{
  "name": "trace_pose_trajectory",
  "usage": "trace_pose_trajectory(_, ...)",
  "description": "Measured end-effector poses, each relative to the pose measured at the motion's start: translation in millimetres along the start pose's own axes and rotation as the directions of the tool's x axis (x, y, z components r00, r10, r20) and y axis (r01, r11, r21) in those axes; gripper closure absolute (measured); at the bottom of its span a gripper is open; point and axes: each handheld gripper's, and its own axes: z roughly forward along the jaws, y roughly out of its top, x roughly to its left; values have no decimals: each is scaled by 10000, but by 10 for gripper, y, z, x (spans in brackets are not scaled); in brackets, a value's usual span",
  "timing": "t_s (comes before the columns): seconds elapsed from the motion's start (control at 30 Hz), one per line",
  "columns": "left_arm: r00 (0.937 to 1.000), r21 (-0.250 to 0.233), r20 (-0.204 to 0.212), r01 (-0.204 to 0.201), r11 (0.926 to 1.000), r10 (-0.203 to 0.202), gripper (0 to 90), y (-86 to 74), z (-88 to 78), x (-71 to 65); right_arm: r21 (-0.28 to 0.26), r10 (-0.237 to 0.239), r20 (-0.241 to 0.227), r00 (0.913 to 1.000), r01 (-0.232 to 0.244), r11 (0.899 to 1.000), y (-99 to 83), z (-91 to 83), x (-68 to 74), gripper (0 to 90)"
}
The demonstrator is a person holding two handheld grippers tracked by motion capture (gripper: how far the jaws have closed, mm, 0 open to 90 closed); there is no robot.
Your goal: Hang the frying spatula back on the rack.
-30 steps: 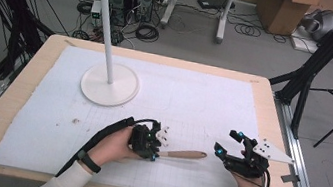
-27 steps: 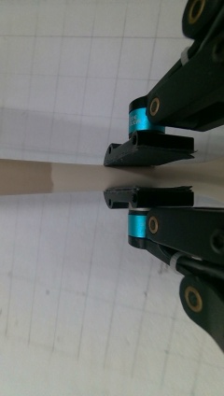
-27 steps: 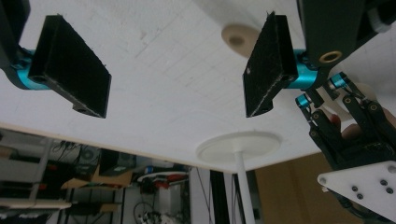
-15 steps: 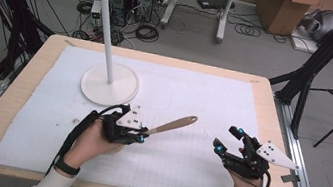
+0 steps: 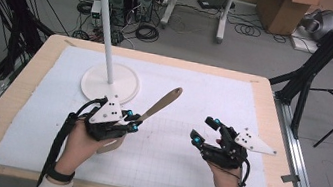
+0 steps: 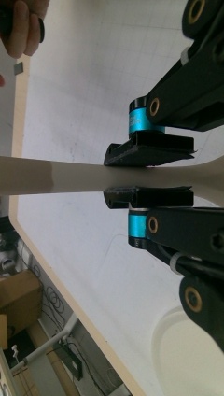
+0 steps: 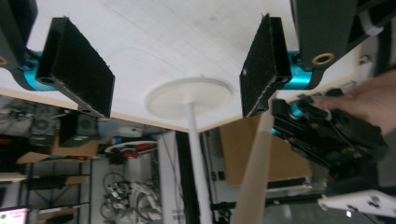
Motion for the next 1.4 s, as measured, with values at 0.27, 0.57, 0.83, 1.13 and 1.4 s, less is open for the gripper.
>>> trace_pose_trajectory(0.27, 9998, -184, 58, 205, 9996, -204, 777, -6, 64, -29, 1, -54, -636, 9980, 54, 10000, 131, 395, 274, 287)
trace_pose_trajectory(0.57, 9994, -299, -54, 339, 9990, -341, 777, -2, 84, -44, 141, 465, -543, 9974, -458, 9989, 158, 736, 436, 363)
trace_pose_trajectory(0.83, 9993, -278, -183, 306, 9991, -311, 777, -3, 110, -64, 156, 1327, -357, 9905, -1322, 9911, 153, 888, 478, 469)
trace_pose_trajectory(1.13, 9997, -216, -199, 145, 9997, -149, 776, 0, 134, -82, 28, 1773, -600, 9823, -1774, 9841, 142, 929, 482, 710)
trace_pose_trajectory(1.4, 9999, -356, -18, 109, 9993, -109, 726, -11, 115, -67, 171, 1752, -1011, 9793, -1743, 9845, 164, 941, 487, 740)
